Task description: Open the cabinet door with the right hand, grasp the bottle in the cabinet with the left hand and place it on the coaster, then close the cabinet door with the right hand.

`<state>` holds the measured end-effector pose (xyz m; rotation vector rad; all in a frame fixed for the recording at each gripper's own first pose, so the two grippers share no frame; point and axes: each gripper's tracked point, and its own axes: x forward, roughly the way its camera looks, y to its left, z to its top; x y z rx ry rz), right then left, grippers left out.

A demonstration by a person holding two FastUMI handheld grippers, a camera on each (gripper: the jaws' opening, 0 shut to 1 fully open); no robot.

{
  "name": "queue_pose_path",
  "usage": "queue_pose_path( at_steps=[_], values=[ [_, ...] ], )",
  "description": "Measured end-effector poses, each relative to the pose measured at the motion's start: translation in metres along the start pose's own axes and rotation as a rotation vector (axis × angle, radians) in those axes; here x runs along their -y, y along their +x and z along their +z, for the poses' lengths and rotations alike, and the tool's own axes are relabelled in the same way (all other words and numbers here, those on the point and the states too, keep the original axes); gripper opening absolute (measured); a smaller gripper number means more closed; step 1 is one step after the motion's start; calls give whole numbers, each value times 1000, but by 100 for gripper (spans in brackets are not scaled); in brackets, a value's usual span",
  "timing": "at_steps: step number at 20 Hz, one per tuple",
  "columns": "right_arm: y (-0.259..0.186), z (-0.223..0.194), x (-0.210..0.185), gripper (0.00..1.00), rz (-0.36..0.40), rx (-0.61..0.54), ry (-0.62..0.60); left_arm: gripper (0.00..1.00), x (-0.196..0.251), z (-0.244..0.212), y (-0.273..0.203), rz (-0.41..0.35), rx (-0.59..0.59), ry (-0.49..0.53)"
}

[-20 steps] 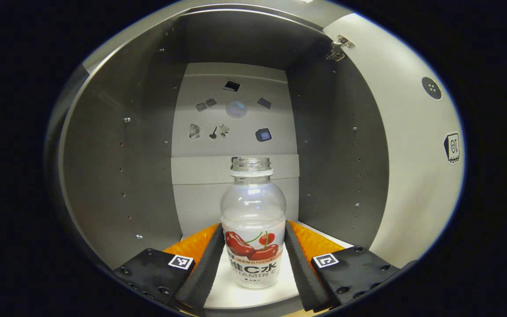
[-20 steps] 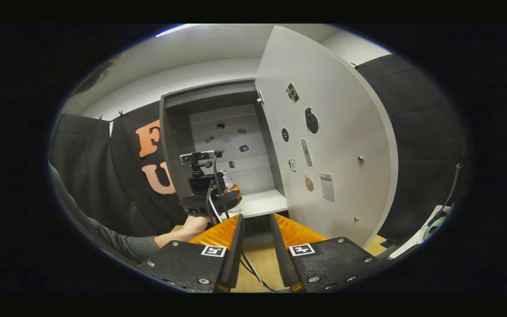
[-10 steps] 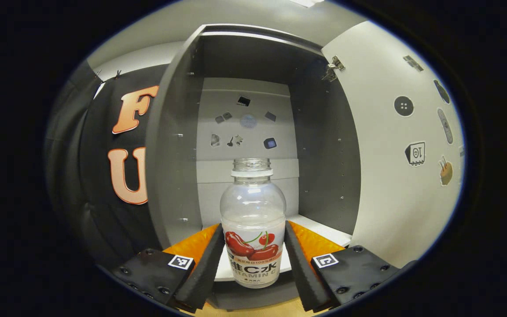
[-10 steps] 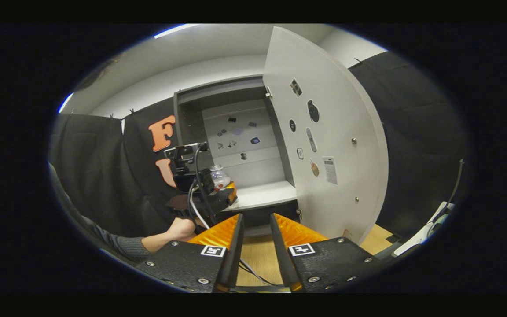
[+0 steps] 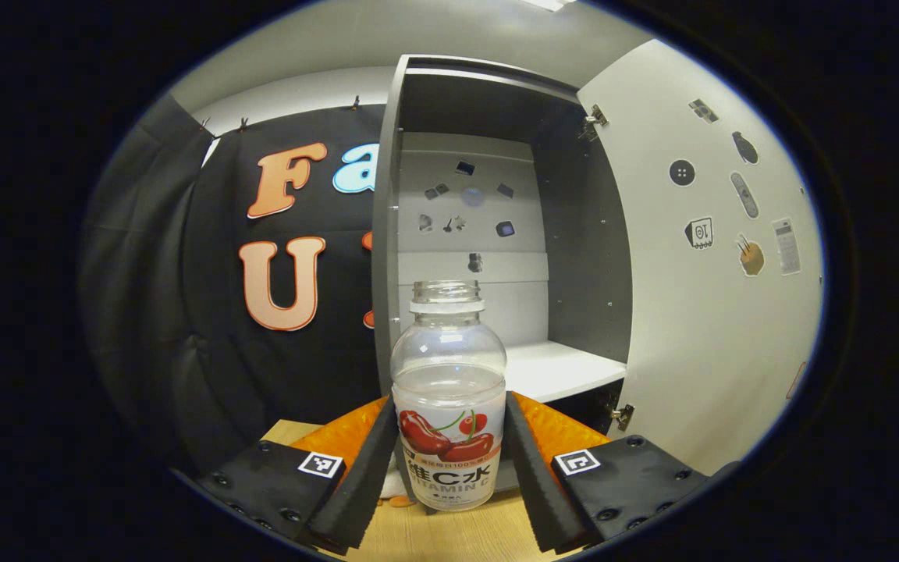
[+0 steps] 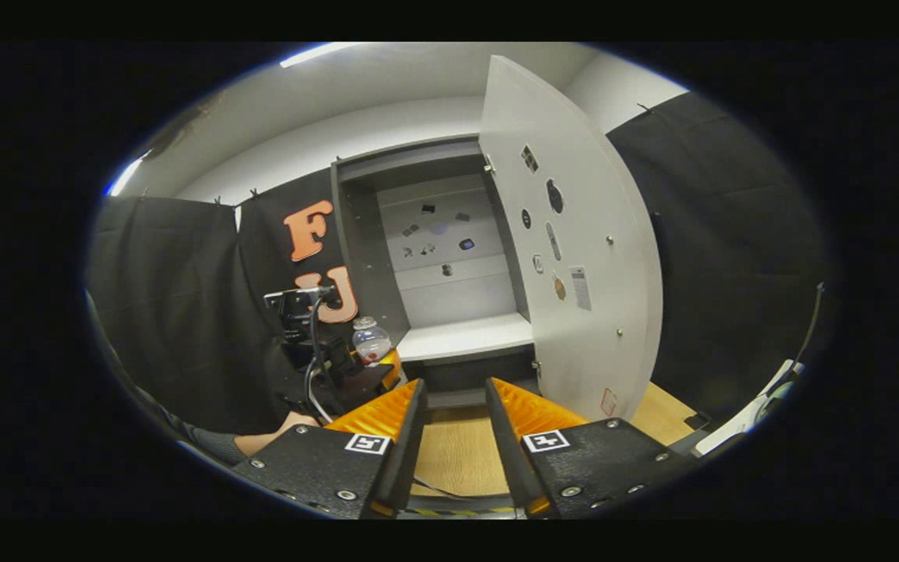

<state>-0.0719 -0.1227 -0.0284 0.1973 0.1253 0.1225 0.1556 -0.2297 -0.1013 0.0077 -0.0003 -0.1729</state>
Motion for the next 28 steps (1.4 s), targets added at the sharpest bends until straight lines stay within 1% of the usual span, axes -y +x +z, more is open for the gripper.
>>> queue_pose_path(
  at_steps=[2, 4, 5, 6, 8, 11, 15, 17, 19, 20, 22, 27, 28],
  values=[
    [-6, -3, 2, 48, 10, -2, 10, 83, -6, -16, -14, 18, -11, 1],
    [-10, -5, 6, 48, 15, -12, 26, 83, -12, -33, -26, 39, -24, 26],
    [-11, -8, 9, 48, 16, -22, 34, 85, -11, -43, -32, 35, -26, 28],
    [-12, -9, 12, 48, 16, -30, 41, 84, -11, -52, -38, 40, -32, 27],
    [-11, -14, 18, 48, 12, -48, 49, 84, -12, -75, -48, 42, -51, 20],
    [-13, -23, 25, 48, 0, -88, 50, 84, -17, -109, -63, 59, -73, 41],
    [-10, -37, 30, 48, -17, -130, 44, 83, -27, -153, -75, 79, -112, 30],
    [-9, -46, 27, 48, -15, -158, 53, 83, -36, -171, -77, 98, -123, 36],
    [-6, -54, 24, 48, -13, -178, 58, 82, -40, -191, -79, 101, -142, 36],
    [-5, -58, 21, 48, -12, -187, 57, 83, -41, -200, -79, 98, -147, 38],
    [-2, -71, 17, 48, -11, -229, 43, 84, -47, -216, -81, 111, -158, 63],
    [0, -89, 6, 48, 1, -278, 12, 83, -54, -251, -86, 125, -217, 29],
    [0, -94, 4, 48, 3, -294, 14, 85, -56, -258, -91, 128, -222, 24]
  ],
)
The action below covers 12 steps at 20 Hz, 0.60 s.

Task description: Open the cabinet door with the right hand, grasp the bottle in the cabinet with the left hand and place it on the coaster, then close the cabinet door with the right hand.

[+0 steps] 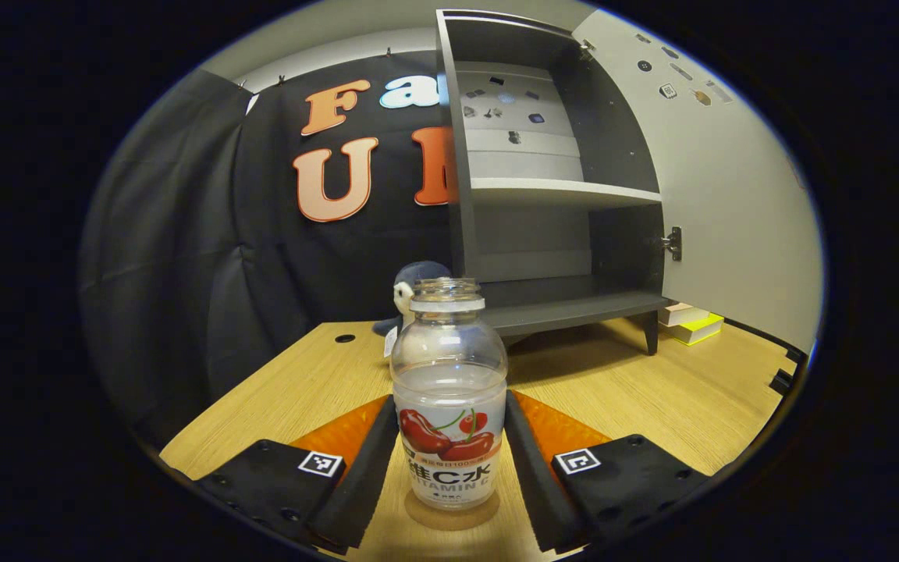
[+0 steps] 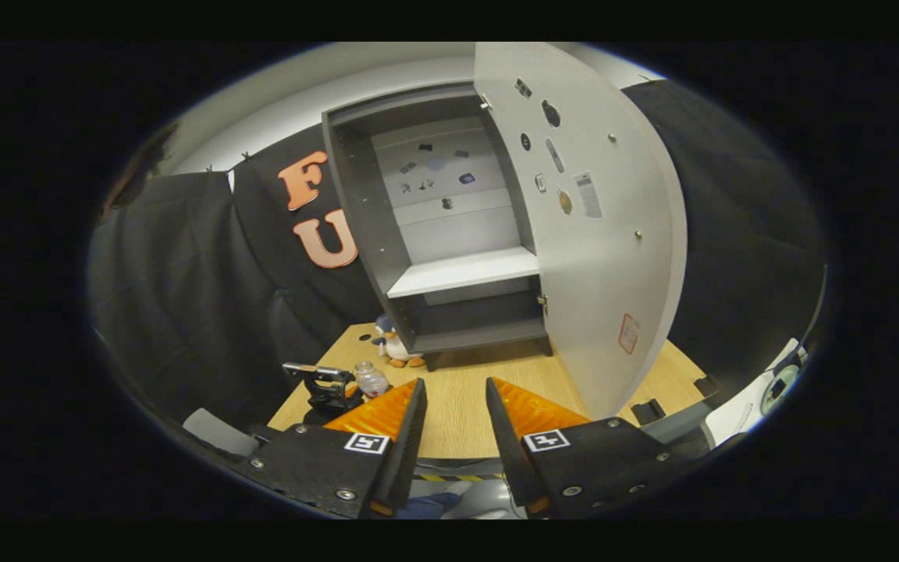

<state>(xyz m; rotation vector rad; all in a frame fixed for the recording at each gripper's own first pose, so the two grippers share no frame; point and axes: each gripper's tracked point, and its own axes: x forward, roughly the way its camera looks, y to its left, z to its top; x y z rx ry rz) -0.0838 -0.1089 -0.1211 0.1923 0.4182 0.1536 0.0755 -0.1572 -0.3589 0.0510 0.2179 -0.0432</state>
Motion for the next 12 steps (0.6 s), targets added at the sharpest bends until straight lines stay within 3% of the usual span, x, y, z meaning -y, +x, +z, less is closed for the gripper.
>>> queue_pose_path(
  at_steps=[12],
  values=[
    [5, -29, -19, 48, 29, -90, 21, 85, -2, -26, -1, 5, -28, -15]
  ],
)
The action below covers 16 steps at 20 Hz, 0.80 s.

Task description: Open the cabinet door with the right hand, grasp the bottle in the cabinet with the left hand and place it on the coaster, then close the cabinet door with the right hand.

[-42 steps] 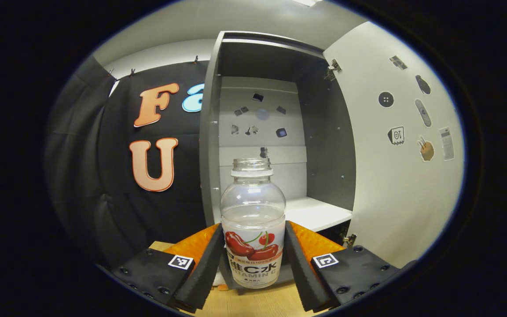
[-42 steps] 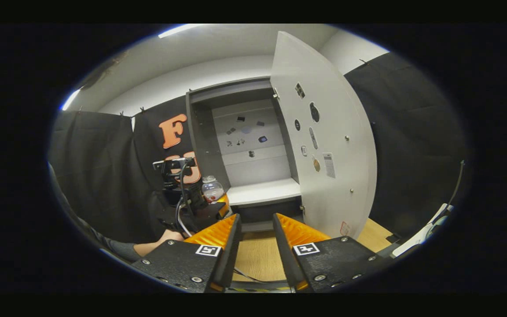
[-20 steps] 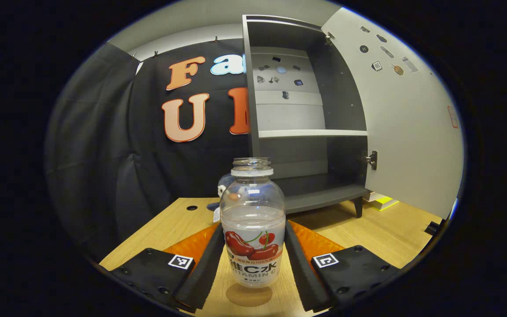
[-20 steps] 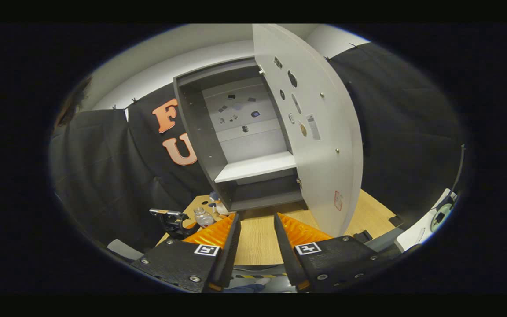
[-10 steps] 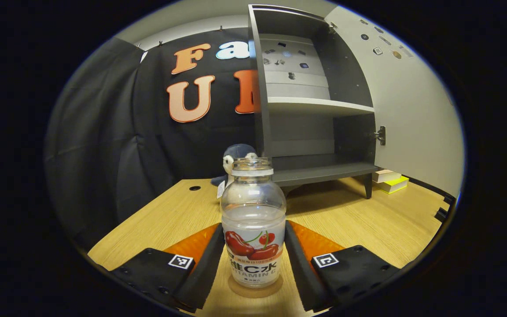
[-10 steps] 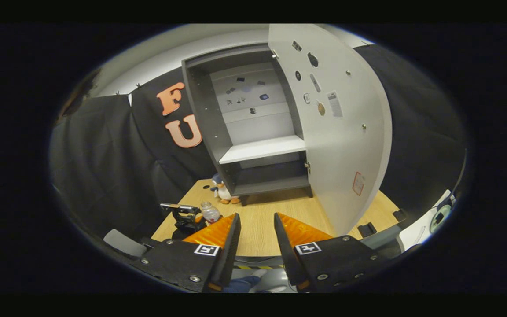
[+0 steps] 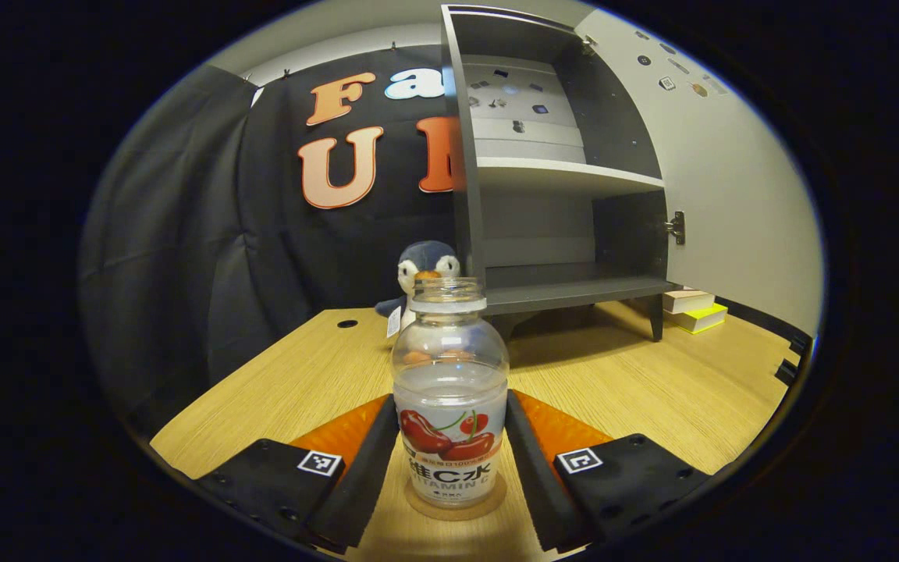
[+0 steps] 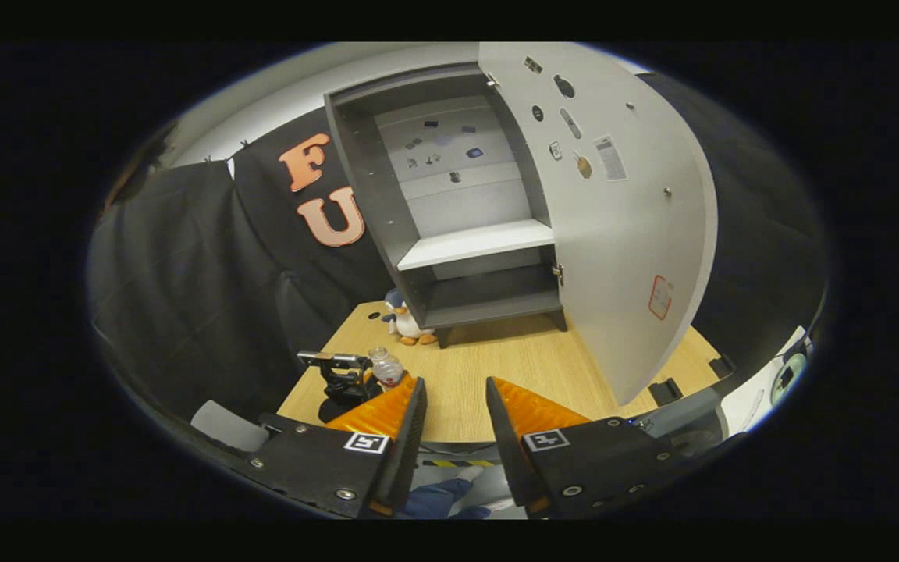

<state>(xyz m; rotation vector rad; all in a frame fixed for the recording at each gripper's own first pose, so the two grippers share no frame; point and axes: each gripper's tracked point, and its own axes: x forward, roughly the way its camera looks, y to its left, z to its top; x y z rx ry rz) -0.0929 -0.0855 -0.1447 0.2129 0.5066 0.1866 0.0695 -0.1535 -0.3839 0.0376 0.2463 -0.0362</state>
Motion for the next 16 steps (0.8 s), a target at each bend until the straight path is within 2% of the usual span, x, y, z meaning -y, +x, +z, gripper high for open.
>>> queue_pose_path(
  at_steps=[9, 16],
  values=[
    [-8, -8, -3, 48, 13, -9, 43, 91, 5, 27, -6, 6, 68, 43],
    [-11, -10, -1, 48, 12, -14, 53, 92, -2, 34, -7, 30, 70, 17]
  ],
)
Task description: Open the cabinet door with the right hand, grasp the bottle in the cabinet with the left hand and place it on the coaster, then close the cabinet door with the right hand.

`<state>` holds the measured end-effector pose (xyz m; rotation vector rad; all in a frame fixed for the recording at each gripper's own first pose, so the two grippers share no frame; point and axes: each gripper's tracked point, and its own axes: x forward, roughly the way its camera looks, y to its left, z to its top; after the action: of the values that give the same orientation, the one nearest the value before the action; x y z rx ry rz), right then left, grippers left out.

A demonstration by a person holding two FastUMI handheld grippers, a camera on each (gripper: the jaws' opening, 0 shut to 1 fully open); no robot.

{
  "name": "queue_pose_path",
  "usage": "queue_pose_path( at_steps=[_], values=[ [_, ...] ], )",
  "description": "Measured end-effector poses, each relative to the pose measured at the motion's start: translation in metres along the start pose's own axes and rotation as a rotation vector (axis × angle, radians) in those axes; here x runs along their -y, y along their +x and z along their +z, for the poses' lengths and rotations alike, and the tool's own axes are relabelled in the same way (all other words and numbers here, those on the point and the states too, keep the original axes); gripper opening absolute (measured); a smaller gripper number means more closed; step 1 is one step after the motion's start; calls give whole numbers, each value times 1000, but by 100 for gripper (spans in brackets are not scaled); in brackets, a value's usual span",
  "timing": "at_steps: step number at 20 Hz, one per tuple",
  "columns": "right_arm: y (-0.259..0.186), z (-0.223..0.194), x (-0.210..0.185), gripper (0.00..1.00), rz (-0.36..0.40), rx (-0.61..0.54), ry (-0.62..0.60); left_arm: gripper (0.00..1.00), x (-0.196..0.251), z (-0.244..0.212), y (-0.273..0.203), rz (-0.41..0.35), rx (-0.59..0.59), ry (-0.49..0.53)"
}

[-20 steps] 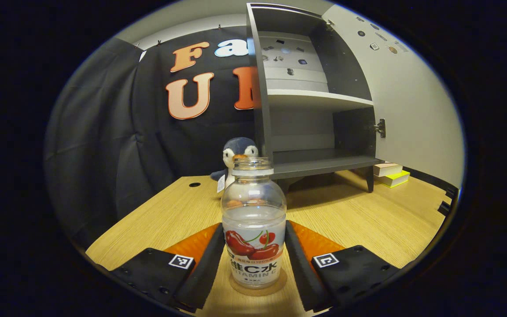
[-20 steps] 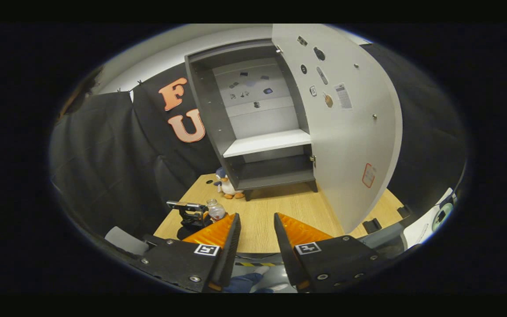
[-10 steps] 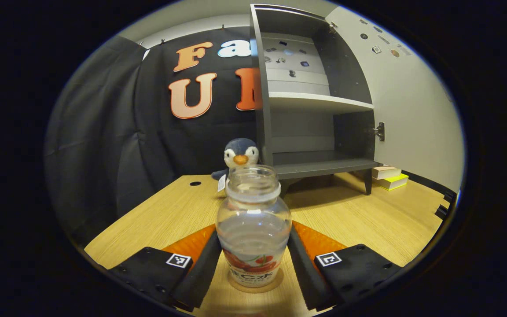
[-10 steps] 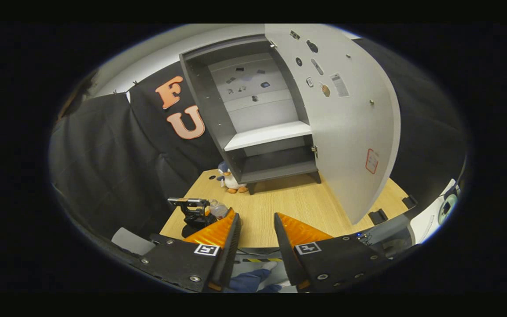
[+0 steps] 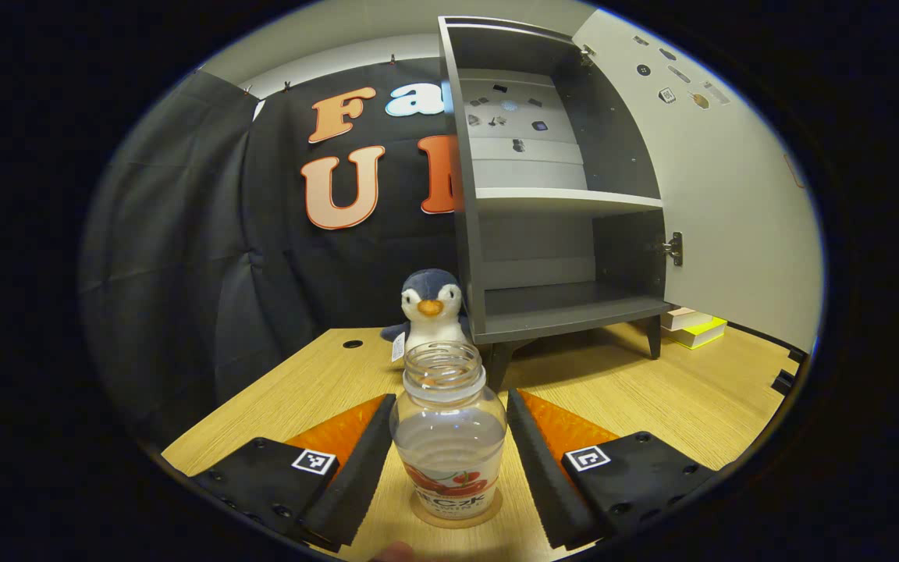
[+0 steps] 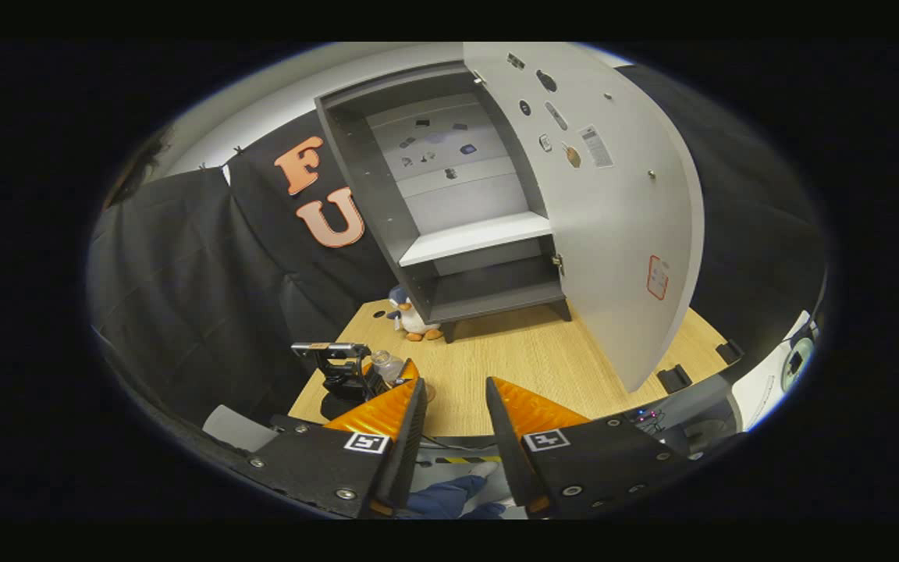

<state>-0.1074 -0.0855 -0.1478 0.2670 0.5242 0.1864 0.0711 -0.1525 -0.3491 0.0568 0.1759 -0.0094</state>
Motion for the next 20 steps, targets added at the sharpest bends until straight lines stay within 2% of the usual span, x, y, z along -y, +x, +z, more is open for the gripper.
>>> queue_pose_path(
  at_steps=[4, 5, 7, 12, 15, 20],
  values=[
    [-1, 0, 0, 48, 5, 2, 8, 92, -7, 5, -3, 7, 10, -12],
    [-2, -1, -1, 52, 8, 0, 9, 92, -7, 9, -5, 1, 16, -16],
    [-3, -2, -1, 48, 10, 1, 4, 96, -6, 14, -6, -13, 22, -34],
    [-11, 6, 0, 48, 14, 30, -1, 95, -9, 35, -14, -13, 45, -27],
    [-22, 16, 5, 48, 6, 67, 4, 95, -9, 57, -20, -18, 60, -25],
    [-54, 53, 22, 48, -16, 196, -5, 95, -6, 100, -35, -23, 64, -58]
  ],
)
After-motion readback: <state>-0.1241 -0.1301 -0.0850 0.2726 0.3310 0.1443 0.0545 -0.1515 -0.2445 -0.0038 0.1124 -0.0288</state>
